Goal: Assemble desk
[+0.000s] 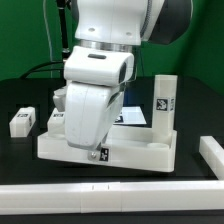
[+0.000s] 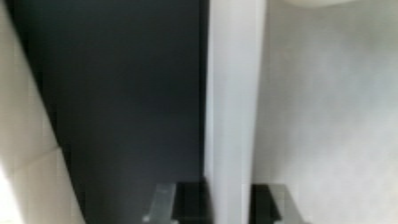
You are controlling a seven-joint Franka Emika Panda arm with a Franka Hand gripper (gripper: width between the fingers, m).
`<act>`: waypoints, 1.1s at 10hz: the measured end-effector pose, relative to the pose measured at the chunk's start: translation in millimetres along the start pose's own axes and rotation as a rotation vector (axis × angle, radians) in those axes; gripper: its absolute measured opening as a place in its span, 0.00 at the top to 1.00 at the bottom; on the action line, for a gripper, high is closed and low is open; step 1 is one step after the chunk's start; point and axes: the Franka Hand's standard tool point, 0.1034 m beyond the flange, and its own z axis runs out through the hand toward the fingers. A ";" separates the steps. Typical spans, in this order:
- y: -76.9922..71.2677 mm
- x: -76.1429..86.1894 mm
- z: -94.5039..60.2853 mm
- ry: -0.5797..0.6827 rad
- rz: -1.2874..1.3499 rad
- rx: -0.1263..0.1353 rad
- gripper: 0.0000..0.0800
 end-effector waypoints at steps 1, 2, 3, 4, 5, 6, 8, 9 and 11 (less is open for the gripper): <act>-0.2 -2.8 1.0 -0.008 -0.030 0.000 0.92; -0.4 -2.8 1.2 -0.008 -0.016 0.001 0.92; -0.6 -3.3 1.6 -0.009 -0.015 0.002 0.92; 0.2 -1.4 1.4 -0.010 -0.029 -0.003 0.92; 6.3 11.3 -1.5 -0.005 -0.083 -0.033 0.92; 13.2 29.4 -4.0 0.005 -0.102 -0.047 0.92; 31.6 66.2 -7.8 0.033 -0.149 -0.084 0.92; 35.7 79.3 -10.0 0.045 -0.164 -0.095 0.92; 35.5 76.4 -8.0 0.039 -0.156 -0.097 0.92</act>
Offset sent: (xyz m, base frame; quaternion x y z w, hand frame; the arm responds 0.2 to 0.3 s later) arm 0.0000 0.0000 0.0000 0.0000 0.0000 0.0000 1.0000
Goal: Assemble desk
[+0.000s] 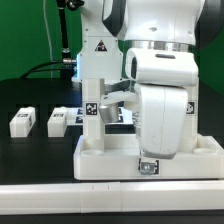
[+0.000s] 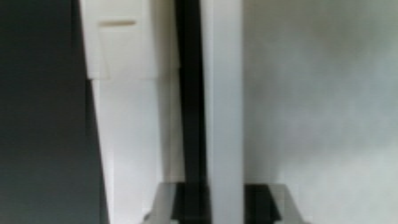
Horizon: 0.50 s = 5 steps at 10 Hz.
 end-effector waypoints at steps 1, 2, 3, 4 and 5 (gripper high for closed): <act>0.0 -0.6 0.1 0.000 0.001 0.000 0.92; -0.1 -1.0 0.2 -0.001 0.002 0.000 0.92; -0.1 -1.4 0.3 -0.001 0.003 0.001 0.92; -0.2 -1.6 0.4 -0.001 0.004 0.001 0.92; -0.2 -0.7 0.7 0.000 0.003 0.000 0.92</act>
Offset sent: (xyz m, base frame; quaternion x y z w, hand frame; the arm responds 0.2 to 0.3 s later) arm 0.0000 0.0000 0.0000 0.0000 0.0000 0.0000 1.0000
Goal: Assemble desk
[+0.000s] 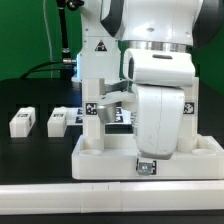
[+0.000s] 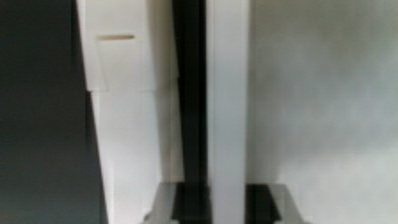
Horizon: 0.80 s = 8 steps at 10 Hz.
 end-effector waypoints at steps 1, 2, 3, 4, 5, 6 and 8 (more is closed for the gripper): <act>1.0 4.3 2.2 0.004 -0.008 -0.006 0.92; 4.3 4.7 4.7 0.001 -0.005 -0.003 0.92; 7.3 4.8 4.8 -0.004 -0.001 0.004 0.92; 9.7 4.8 3.2 -0.010 0.000 0.007 0.92; 10.4 4.9 3.1 -0.016 0.010 0.009 0.92; 12.6 5.0 1.7 -0.027 0.011 0.013 0.92; 12.9 3.9 1.7 -0.038 0.003 0.012 0.92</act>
Offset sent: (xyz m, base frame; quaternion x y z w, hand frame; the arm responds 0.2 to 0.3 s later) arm 0.0262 0.0175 0.0076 -0.0139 0.0029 0.0051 0.9999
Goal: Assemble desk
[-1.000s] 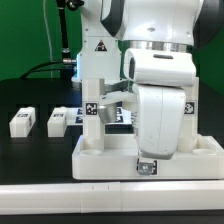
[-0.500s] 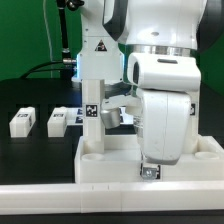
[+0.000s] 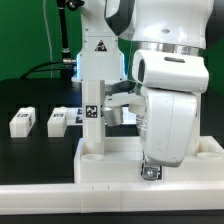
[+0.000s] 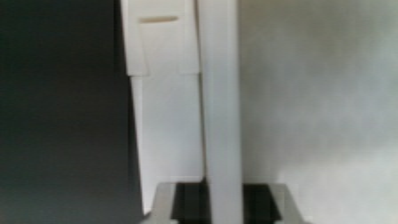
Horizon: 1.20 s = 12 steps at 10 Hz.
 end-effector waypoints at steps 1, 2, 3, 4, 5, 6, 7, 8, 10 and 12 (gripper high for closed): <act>0.0 -1.0 0.2 0.000 0.002 0.000 0.82; 0.0 -1.1 0.3 0.000 0.002 0.000 0.82; 0.0 -1.4 0.3 0.000 0.002 0.000 0.60; 0.0 -1.5 0.3 0.000 0.003 0.001 0.60; 0.0 -1.8 0.4 0.000 0.003 0.001 0.36; 0.0 -2.0 0.4 -0.001 0.003 0.001 0.22; 0.1 -2.3 0.5 -0.001 0.004 0.001 0.20; 0.1 -2.5 0.5 -0.001 0.004 0.001 0.20; 0.1 -2.9 0.6 -0.001 0.005 0.001 0.19; 2.0 -6.7 -2.4 -0.003 0.026 0.002 0.19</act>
Offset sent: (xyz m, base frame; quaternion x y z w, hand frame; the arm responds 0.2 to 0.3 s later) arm 0.0000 0.0000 0.0000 0.0000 0.0000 0.0000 1.0000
